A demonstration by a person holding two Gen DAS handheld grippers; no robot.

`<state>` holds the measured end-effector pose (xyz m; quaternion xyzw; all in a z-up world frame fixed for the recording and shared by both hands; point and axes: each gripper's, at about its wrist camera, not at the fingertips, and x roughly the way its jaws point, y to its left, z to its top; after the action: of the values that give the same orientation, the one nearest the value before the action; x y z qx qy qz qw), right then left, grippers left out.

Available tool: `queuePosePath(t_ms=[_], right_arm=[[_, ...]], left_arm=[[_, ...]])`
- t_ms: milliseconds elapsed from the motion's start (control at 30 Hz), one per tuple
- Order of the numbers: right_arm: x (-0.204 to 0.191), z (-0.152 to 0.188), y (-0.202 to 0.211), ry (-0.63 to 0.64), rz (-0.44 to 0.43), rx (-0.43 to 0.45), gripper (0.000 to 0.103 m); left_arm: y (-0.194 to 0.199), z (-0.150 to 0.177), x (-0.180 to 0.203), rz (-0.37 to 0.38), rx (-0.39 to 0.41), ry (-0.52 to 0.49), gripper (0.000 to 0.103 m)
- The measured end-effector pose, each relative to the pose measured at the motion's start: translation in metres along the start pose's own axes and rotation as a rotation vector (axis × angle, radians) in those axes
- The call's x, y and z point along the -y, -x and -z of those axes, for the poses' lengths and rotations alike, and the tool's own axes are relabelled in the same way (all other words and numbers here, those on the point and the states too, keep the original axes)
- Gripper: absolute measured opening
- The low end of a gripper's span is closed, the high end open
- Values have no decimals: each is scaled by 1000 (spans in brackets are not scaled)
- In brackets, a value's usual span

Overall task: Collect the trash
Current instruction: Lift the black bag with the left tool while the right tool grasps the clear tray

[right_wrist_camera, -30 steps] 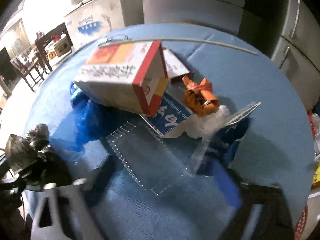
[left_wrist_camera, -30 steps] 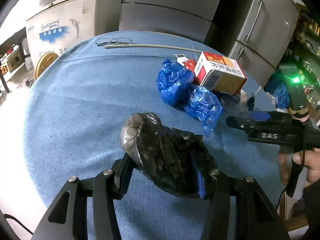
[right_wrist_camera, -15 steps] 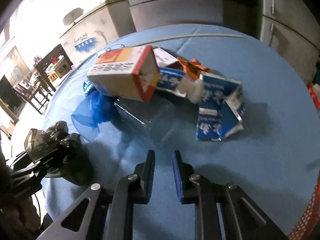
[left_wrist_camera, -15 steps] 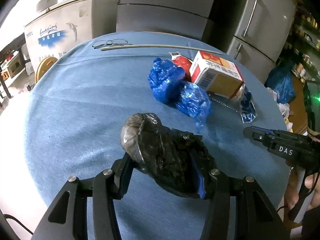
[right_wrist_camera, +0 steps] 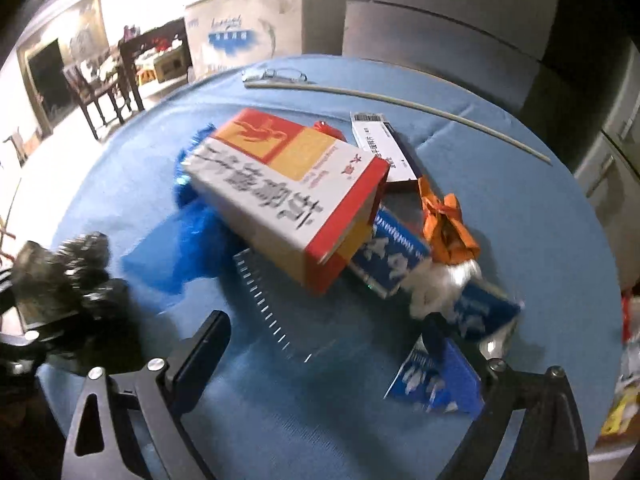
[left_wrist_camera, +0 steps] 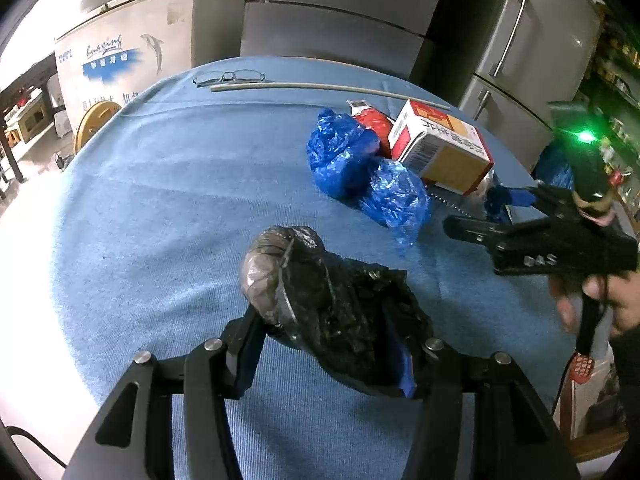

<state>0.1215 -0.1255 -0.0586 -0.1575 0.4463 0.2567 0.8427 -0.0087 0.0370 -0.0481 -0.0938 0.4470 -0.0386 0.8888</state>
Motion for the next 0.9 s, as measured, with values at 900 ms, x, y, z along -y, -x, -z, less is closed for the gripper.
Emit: queuePosePath(t_ms=[900], right_arm=[[13,81,63,-477,-342,131,55]], left_arm=[[11,2,24,5,35,-66,56]])
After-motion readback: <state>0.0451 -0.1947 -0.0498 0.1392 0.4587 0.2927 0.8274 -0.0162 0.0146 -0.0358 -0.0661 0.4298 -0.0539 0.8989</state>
